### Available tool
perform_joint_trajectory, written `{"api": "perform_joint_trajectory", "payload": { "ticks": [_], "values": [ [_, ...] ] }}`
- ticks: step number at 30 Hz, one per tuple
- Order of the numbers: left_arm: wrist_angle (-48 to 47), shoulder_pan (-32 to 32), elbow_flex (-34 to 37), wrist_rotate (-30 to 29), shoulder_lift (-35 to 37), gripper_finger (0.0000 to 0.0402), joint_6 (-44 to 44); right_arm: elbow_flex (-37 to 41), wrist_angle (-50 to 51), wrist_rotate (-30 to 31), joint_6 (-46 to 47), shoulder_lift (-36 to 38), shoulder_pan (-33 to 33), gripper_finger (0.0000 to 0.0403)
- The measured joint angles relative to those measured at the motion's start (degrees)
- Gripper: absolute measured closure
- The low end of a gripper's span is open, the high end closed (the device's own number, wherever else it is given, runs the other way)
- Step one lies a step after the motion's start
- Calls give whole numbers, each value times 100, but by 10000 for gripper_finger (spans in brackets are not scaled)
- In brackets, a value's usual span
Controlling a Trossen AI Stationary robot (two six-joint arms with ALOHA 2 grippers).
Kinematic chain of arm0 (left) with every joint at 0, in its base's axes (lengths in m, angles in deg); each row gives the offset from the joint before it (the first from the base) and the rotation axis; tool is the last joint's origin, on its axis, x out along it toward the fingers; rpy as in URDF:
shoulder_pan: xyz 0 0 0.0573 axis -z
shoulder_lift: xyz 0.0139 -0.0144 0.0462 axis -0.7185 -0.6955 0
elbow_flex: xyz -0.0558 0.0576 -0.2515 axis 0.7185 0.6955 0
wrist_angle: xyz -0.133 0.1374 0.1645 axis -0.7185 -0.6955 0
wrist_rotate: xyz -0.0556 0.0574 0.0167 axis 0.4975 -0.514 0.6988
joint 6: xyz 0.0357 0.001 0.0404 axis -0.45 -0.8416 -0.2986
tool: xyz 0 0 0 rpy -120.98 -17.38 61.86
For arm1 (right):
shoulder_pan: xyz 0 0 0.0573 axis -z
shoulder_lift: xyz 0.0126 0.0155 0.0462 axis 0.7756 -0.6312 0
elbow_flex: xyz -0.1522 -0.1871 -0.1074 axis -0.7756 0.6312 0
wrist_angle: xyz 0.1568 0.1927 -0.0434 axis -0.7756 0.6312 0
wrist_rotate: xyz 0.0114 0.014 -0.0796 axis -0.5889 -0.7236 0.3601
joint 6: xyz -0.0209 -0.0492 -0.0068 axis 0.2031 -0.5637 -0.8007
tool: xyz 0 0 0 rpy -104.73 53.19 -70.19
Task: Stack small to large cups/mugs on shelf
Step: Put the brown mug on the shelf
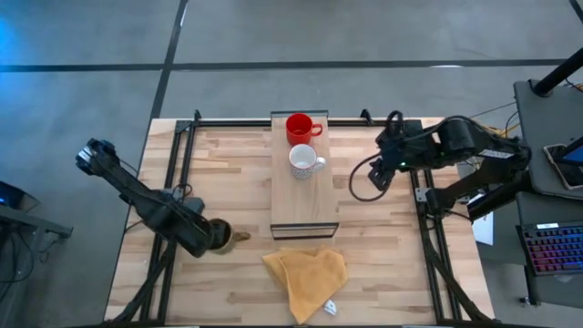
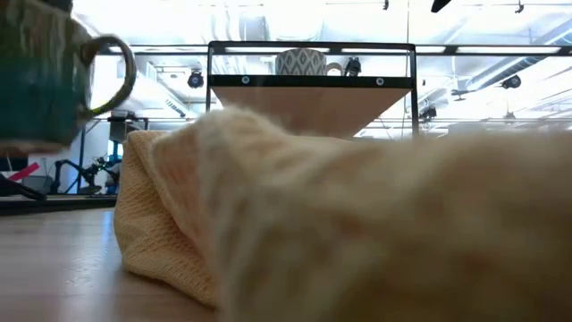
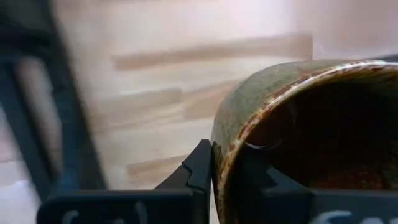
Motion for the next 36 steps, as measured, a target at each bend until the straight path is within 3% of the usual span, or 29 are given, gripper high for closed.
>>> {"api": "perform_joint_trajectory", "payload": {
  "ticks": [7,15,22,26,36],
  "values": [
    [-1491,-378,-1880,-771,25,385,-478,506,6,151,386,747,2,195],
    [-1462,-1886,-3001,-992,-239,385,-2260,1661,4,138,998,1428,0,195],
    [-1412,-3242,-3826,-462,-1136,385,-4319,2168,13,348,1064,1597,1,195],
    [-1157,-3700,-4391,-238,-1787,385,-5403,2177,4,357,1212,1620,0,195],
    [-1097,-3901,-5330,324,-3016,385,-6277,2016,-26,602,1315,1695,0,195]
  ]
}}
